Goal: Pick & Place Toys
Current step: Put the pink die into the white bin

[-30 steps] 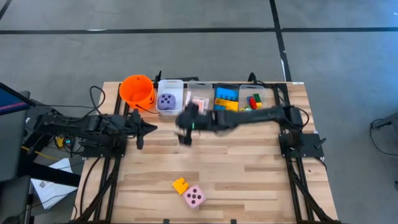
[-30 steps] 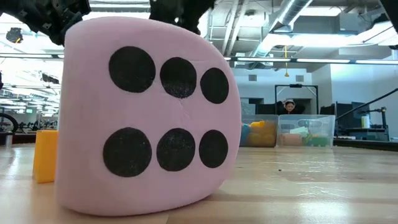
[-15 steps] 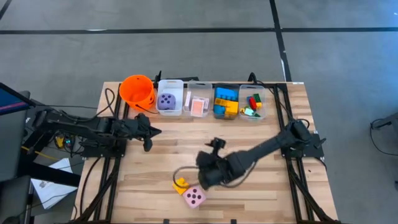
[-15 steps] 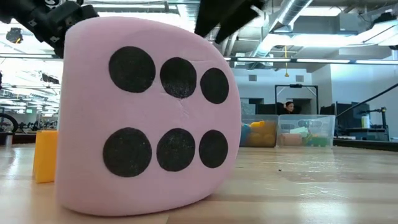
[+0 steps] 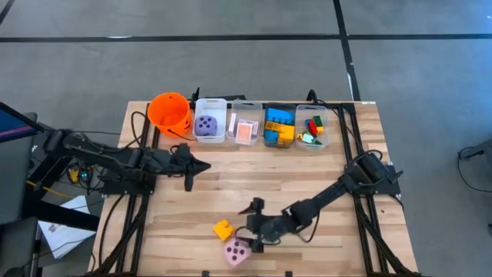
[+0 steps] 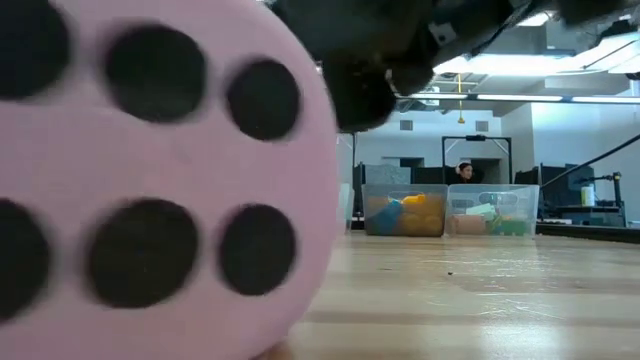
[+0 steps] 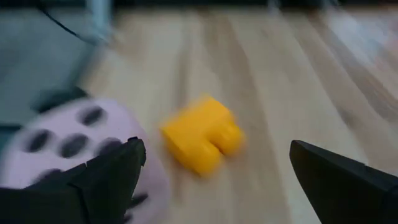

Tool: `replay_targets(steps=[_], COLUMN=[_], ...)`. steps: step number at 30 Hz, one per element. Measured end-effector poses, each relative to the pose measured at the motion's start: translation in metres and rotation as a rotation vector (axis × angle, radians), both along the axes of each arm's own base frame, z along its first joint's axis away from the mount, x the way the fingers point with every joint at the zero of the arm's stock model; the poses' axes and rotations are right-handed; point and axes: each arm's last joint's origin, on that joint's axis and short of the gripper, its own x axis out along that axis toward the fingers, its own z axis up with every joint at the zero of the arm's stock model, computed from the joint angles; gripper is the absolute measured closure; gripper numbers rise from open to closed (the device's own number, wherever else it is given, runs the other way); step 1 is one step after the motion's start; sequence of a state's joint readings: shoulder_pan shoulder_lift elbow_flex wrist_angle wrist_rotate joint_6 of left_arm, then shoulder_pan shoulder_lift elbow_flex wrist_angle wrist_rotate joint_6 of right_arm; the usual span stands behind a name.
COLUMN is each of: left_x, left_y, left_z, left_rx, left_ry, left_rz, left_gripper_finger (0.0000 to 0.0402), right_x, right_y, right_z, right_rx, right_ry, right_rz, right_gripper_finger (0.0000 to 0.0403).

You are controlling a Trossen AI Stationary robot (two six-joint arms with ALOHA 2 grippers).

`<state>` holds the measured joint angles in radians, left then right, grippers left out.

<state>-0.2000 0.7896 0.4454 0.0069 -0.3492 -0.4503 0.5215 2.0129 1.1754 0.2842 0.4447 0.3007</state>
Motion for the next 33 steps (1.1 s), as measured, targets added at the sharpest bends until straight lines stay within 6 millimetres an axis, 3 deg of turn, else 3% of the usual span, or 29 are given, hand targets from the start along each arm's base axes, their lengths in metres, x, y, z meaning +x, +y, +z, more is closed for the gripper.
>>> replay_targets(steps=[5,12,18,23,33], left_x=[0.004,0.012,0.020,0.027,0.039], left_y=[-0.015,-0.046,-0.081,-0.107,-0.122], left_z=[0.003,0.005,-0.003,-0.017,-0.045], left_rx=[0.001,-0.022,-0.047,-0.075,-0.182], left_ry=[-0.050,-0.146,-0.202,-0.231,-0.180], left_rz=[-0.082,-0.221,-0.352,-0.432,-0.425], left_gripper_finger=[0.0402,0.0402,0.0402,0.0402,0.0402], right_x=[-0.003,-0.012,-0.017,-0.026,-0.034], right_y=[-0.010,0.003,0.011,0.023,0.031], right_z=[0.001,0.018,0.021,0.020,0.016], right_rx=[0.127,0.214,0.224,0.194,0.120], right_ry=[-0.262,-0.461,-0.491,-0.493,-0.467], right_rz=[0.180,0.272,0.248,0.113,0.050], right_gripper_finger=[0.0006,0.0006,0.0005,0.0004,0.0003])
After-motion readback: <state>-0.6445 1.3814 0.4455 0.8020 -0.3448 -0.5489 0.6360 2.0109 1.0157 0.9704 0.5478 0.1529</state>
